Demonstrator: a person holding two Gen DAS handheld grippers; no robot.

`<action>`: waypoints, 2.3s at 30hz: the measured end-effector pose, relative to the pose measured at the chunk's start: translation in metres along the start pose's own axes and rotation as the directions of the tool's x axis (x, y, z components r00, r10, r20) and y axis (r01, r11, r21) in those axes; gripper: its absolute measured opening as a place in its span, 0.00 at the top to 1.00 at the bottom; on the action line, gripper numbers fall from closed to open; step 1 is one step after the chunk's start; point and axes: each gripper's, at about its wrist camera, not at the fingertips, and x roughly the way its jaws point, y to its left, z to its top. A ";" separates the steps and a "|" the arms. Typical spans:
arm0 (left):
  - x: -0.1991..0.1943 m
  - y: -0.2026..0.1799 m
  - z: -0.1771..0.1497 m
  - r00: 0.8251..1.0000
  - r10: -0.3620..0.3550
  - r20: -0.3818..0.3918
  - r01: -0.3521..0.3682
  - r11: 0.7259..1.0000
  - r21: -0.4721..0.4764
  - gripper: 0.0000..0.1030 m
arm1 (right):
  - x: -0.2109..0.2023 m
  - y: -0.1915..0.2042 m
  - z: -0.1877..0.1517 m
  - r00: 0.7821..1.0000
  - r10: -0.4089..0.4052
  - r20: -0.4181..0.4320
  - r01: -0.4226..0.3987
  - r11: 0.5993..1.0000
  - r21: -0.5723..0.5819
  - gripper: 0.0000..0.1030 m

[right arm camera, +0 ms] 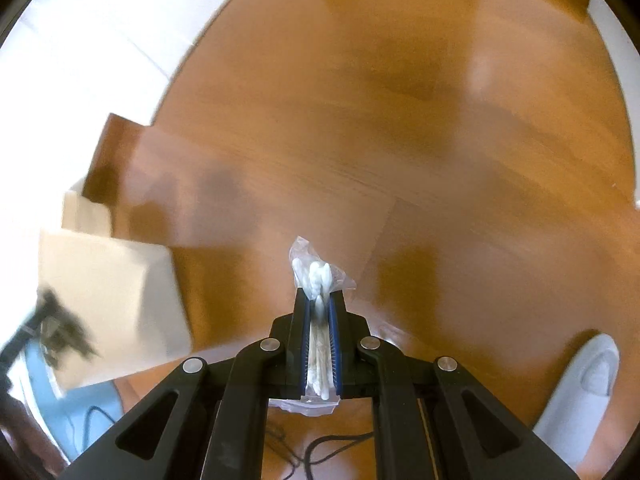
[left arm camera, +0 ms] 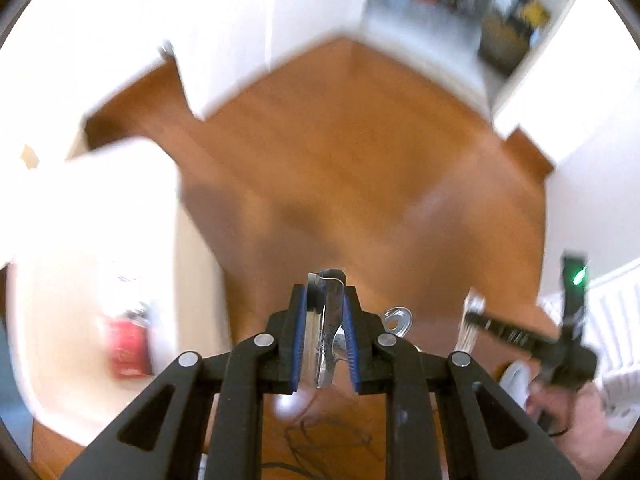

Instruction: Collect trash

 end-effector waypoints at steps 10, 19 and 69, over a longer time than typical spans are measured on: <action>-0.055 0.146 0.006 0.992 0.119 -0.046 -0.125 0.978 -0.168 0.74 | -0.104 0.146 -0.020 0.983 0.150 0.104 -0.121 0.962 -0.244 0.91; -0.118 0.165 0.011 0.981 0.194 -0.003 -0.191 0.965 -0.179 0.00 | -0.136 0.306 -0.046 0.953 0.287 0.098 -0.205 0.849 -0.487 0.91; -0.443 0.009 -0.276 0.880 0.345 0.328 -0.287 0.934 -0.213 0.00 | -0.457 0.227 -0.425 0.908 0.282 0.308 0.081 0.605 -0.792 0.00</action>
